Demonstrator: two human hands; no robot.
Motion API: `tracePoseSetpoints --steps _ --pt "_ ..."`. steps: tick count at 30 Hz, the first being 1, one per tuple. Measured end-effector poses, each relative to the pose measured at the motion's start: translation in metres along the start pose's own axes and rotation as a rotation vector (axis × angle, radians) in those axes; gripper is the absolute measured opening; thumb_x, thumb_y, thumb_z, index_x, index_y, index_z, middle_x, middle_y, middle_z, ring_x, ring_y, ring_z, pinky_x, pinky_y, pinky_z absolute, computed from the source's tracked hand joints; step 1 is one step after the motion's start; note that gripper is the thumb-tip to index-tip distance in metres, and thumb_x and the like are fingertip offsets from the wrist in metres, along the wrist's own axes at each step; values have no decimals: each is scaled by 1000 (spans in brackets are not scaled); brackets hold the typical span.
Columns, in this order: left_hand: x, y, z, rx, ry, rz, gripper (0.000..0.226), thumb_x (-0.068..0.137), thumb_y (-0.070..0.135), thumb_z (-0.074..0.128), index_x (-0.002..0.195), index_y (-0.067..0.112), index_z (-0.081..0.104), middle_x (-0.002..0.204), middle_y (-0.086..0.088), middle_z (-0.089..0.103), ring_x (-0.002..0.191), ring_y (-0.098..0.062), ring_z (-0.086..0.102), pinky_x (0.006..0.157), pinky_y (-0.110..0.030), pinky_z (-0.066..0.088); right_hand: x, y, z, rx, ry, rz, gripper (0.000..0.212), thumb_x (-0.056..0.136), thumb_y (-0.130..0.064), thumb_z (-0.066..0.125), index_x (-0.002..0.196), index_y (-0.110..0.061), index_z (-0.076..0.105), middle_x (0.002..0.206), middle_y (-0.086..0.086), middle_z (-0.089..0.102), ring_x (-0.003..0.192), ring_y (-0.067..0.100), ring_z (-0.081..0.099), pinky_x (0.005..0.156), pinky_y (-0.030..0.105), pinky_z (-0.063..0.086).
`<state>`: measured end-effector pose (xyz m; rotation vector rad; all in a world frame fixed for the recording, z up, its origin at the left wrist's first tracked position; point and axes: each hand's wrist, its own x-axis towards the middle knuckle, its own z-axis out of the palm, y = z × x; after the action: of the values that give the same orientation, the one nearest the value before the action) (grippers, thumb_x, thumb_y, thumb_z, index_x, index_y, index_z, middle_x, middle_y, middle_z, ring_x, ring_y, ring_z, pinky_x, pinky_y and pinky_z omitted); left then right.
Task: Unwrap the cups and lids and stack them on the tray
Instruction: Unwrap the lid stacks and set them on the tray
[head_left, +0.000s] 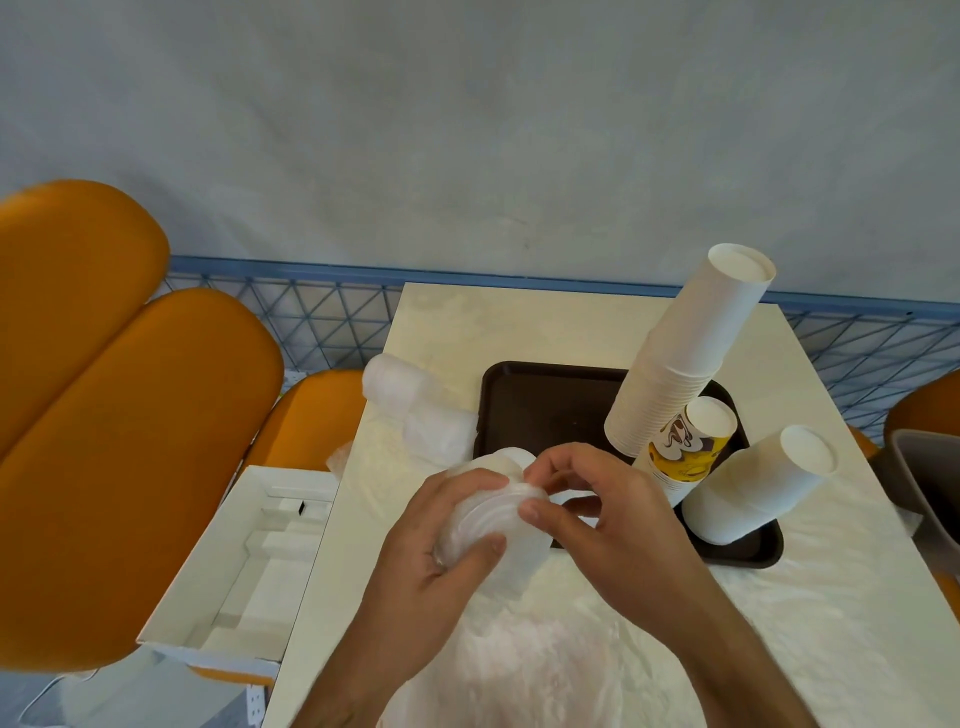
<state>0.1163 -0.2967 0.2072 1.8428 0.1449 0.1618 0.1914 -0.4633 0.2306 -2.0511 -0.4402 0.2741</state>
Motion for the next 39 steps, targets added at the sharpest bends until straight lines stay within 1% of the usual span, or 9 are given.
tracePoseSetpoints --steps 10,15,18,21,24,26,30,33,39 --pt "-1 -4 3 33 29 0 47 76 66 54 121 62 45 123 34 52 120 5 51 88 -13 52 -6 0 5 -154 183 -210 15 82 -27 80 95 -26 72 99 -16 66 99 0 61 72 3 51" --pt "-2 -5 8 104 82 26 43 82 58 55 119 70 40 125 41 48 122 9 47 86 -2 45 -8 -3 7 -166 220 -203 20 79 -42 68 91 -26 72 92 -18 65 76 -2 64 71 -3 47" --pt "-2 -2 8 106 111 12 42 79 67 54 117 76 37 124 46 46 122 13 45 80 3 39 -10 -5 6 -176 222 -202 11 79 -38 75 79 -32 66 88 -15 69 75 1 66 72 8 56" --pt "0 -4 4 98 146 23 39 83 54 59 115 71 46 120 48 47 121 14 45 78 4 38 -16 -10 11 -187 138 -148 35 77 -32 84 71 -44 52 87 -18 67 77 4 68 73 20 61" --pt "0 -3 1 125 135 40 38 84 55 59 117 70 47 122 47 46 121 15 45 81 5 37 -18 -8 17 -163 219 -179 28 74 -29 85 94 -34 67 102 -17 64 84 1 66 74 13 58" --pt "0 -3 1 134 132 50 42 86 55 60 120 72 41 126 43 47 123 12 45 85 4 37 -16 -7 17 -153 225 -134 40 74 -27 86 111 -26 72 107 -15 66 89 1 65 74 10 57" --pt "-3 -5 2 147 141 83 43 85 59 55 127 58 44 130 35 49 126 6 47 93 -2 41 -12 -7 13 -157 209 -111 30 75 -26 87 102 -27 74 100 -18 68 83 -2 65 71 3 52" --pt "-4 -7 3 153 134 78 47 83 67 52 127 50 53 131 32 50 127 3 48 97 -9 45 -10 -8 9 -120 177 -95 29 76 -27 87 94 -35 67 92 -25 63 94 -6 62 72 2 50" --pt "-5 -6 0 160 97 31 45 83 61 56 125 46 54 128 30 51 125 0 49 97 -14 49 -8 -9 6 -135 132 -59 28 77 -30 86 82 -40 60 85 -22 66 83 -2 65 73 11 56"
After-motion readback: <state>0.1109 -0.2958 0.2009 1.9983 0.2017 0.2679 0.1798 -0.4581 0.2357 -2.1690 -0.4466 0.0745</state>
